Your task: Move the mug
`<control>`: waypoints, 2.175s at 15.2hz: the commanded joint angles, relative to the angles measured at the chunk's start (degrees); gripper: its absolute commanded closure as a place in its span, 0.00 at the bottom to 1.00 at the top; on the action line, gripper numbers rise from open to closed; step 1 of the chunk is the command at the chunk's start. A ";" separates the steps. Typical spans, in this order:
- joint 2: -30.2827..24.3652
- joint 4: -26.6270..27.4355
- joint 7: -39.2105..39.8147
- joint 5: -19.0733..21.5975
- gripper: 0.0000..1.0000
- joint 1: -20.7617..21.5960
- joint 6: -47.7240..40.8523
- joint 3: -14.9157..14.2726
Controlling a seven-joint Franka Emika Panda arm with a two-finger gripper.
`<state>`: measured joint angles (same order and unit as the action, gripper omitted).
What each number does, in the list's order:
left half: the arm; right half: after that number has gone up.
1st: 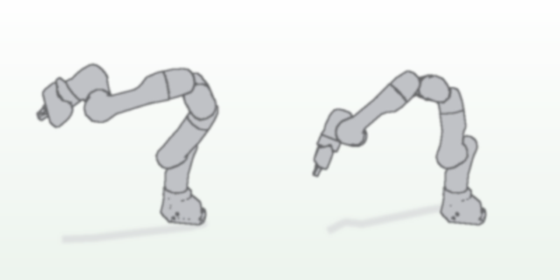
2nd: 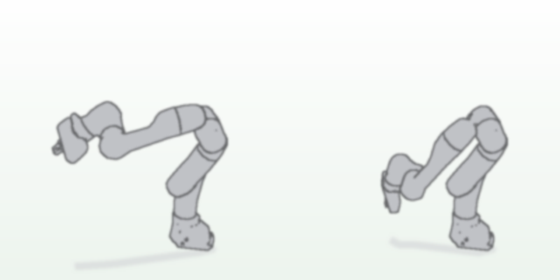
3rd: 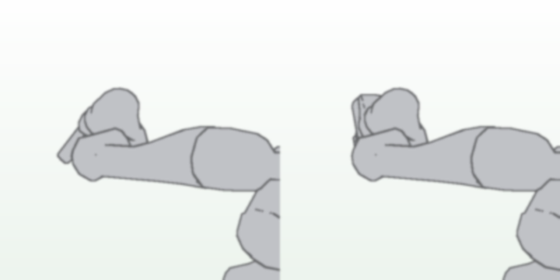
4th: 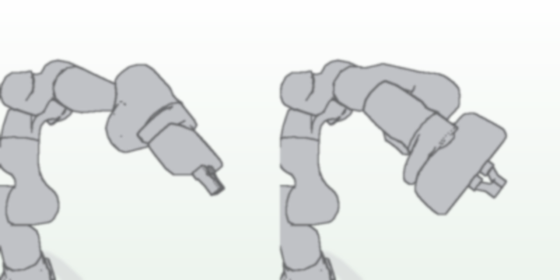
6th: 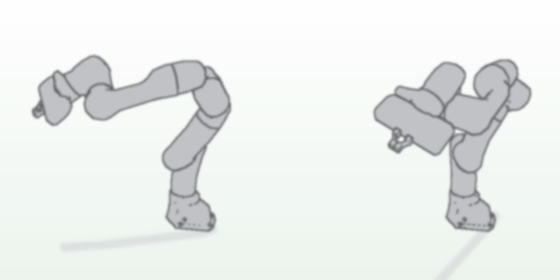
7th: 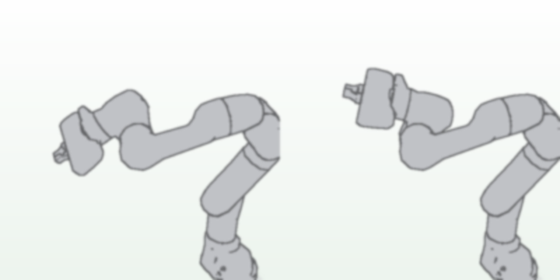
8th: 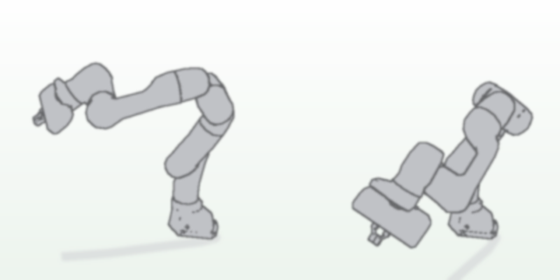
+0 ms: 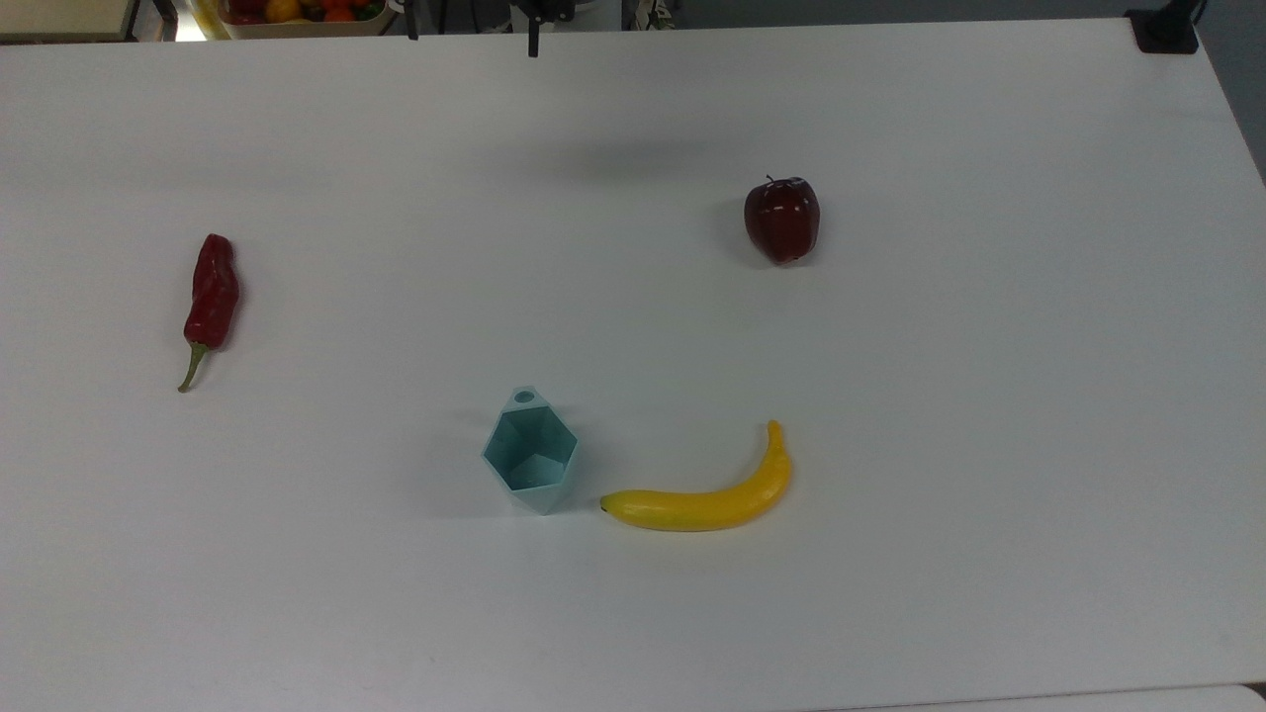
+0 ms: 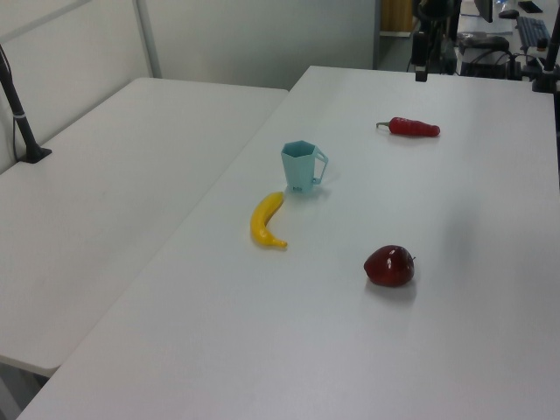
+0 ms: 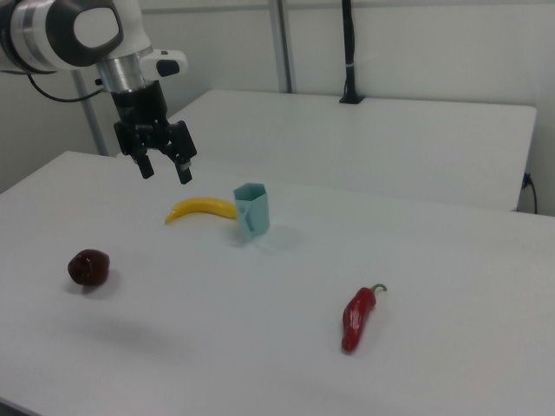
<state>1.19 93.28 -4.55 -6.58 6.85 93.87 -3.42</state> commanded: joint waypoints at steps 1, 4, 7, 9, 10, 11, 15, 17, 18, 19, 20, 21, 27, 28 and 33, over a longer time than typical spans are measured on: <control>-0.58 0.86 1.21 0.26 0.00 0.63 0.34 -1.07; -0.66 0.94 1.21 0.26 0.00 0.62 0.35 -1.07; -0.66 0.94 1.21 0.26 0.00 0.53 0.35 -1.07; -0.49 0.94 1.47 0.26 0.00 0.53 0.52 -1.07; -0.23 0.94 2.43 0.26 0.00 0.53 1.57 -1.07; 0.21 1.03 4.44 0.34 0.00 0.53 3.75 -1.15; 2.50 0.50 8.15 4.72 0.00 -0.52 7.98 -1.24; 3.99 0.50 9.64 9.20 0.00 -1.84 12.80 -1.24; 4.78 0.50 9.91 9.48 0.00 -1.93 14.66 -1.33; 5.66 0.50 10.00 9.14 0.00 -1.84 16.07 -1.33; 6.71 0.24 10.00 8.87 0.00 -1.75 17.65 -1.33; 8.11 -0.28 9.91 8.17 0.00 -1.49 18.71 -1.33; 17.51 -1.61 9.39 7.46 0.00 -1.05 31.16 -1.24; 18.57 -1.61 9.39 7.46 0.00 -1.05 33.02 -1.24; 24.29 -1.61 9.21 4.83 0.00 -0.26 38.91 -1.07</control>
<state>22.19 92.88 4.12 -0.39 5.40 129.46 -4.00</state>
